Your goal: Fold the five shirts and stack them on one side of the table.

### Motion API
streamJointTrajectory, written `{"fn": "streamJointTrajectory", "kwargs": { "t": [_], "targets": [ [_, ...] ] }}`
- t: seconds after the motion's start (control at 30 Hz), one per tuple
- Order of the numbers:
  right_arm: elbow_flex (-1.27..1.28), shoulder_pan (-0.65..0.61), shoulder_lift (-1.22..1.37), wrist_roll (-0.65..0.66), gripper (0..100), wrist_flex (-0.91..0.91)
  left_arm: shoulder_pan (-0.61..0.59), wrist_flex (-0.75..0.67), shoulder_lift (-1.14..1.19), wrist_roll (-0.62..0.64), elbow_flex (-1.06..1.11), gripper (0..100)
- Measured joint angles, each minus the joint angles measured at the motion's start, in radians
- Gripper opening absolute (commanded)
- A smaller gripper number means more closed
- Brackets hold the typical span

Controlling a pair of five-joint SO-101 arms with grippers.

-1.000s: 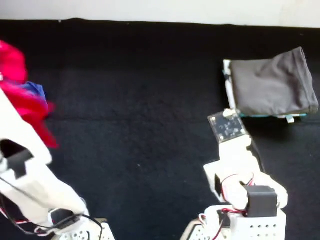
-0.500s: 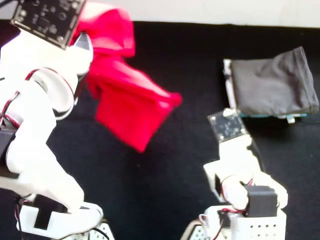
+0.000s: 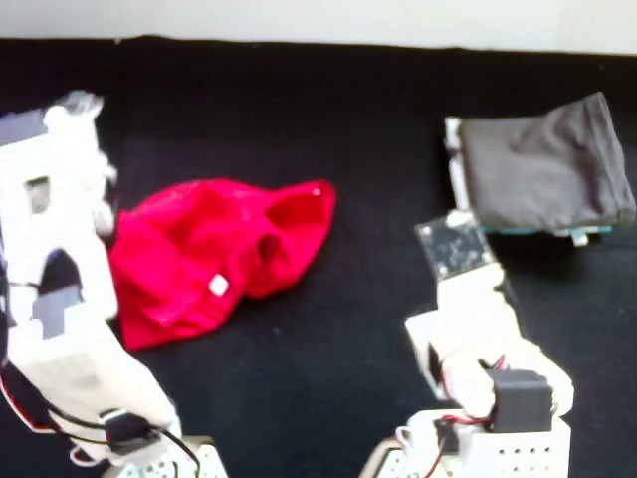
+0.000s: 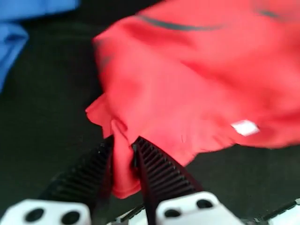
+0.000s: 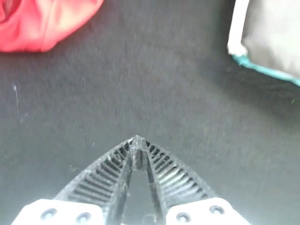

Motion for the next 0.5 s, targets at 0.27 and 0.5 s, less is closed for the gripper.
{"fn": "streamJointTrajectory", "kwargs": {
  "t": [0.27,0.5],
  "targets": [
    [0.025,0.000,0.069,0.000,15.2,-0.100,-0.144,-0.051,0.127,0.000,-0.104,21],
    [0.028,0.000,0.163,0.000,15.2,-0.186,-0.150,0.155,0.127,0.000,-0.431,18]
  ]
}}
